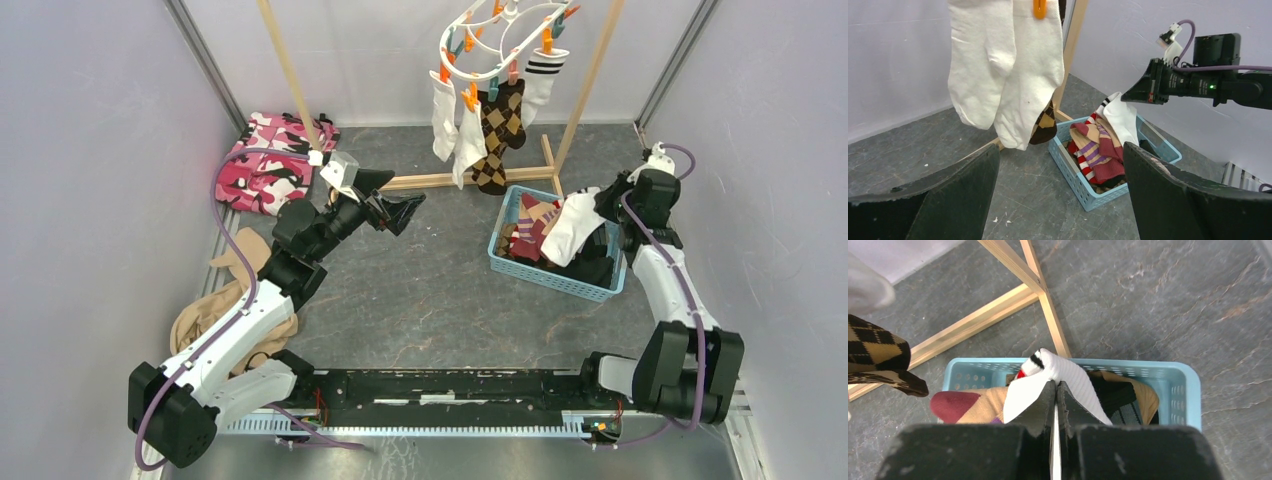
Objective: Clip the socks to the hanger
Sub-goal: Pick up the sock from the bin.
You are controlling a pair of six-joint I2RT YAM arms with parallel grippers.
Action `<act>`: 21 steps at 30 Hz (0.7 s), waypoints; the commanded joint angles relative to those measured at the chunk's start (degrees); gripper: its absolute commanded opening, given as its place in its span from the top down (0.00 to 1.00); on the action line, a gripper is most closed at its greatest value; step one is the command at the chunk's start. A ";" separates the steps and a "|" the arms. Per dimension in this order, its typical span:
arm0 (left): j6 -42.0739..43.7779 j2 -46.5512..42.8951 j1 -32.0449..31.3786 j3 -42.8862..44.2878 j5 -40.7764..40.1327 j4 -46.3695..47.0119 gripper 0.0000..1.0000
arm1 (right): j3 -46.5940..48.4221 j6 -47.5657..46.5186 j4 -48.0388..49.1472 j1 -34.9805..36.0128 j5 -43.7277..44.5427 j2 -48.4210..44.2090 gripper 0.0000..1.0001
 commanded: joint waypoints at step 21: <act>-11.94 3.55 0.36 2.32 8.23 10.97 0.04 | 17.70 -1.28 4.65 4.13 -15.55 -13.74 1.00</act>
